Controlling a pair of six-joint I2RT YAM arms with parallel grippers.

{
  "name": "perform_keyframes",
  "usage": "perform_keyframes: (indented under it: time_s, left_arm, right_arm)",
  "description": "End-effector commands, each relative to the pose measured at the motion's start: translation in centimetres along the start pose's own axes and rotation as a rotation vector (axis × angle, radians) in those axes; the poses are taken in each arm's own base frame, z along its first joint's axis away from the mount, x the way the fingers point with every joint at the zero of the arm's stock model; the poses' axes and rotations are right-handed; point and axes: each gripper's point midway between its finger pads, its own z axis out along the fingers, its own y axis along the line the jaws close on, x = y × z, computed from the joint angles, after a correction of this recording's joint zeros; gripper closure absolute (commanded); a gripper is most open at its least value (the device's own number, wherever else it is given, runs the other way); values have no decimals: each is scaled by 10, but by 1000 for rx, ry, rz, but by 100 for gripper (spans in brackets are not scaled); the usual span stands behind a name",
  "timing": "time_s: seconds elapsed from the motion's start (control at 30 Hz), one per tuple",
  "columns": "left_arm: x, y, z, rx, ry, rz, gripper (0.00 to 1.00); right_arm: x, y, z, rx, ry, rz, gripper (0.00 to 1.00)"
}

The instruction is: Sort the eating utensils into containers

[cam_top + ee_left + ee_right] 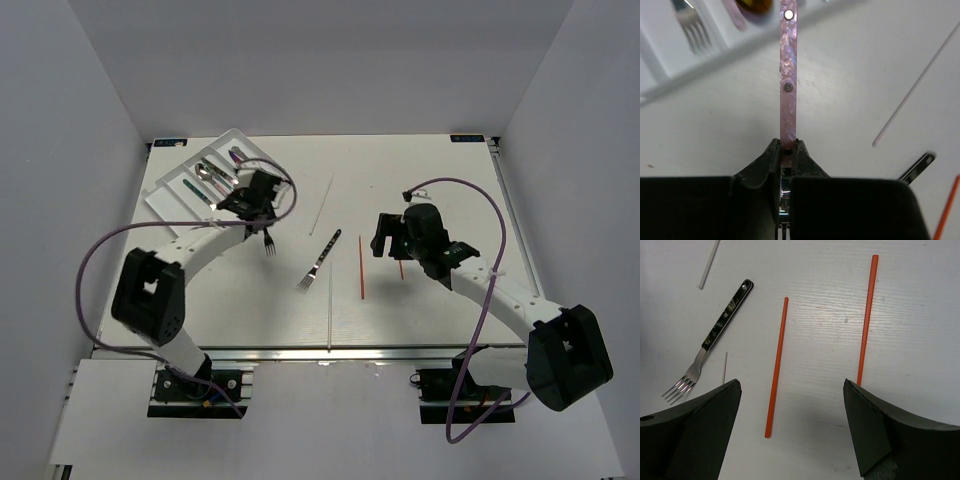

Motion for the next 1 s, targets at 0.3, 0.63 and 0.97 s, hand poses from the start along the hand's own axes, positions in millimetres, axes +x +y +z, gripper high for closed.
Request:
perform_keyframes:
  time_s: [0.3,0.63,0.97]
  left_arm:
    - [-150,173,62,-134,-153,-530,100]
    - [-159,169,137,-144,-37,-538,100]
    - [-167,170,96,-109,-141,-568,24]
  right_arm:
    - [-2,8,3,-49,-10,-12,13]
    - [-3,9,4,-50,-8,-21,13]
    - [-3,8,4,-43,-11,-16,12]
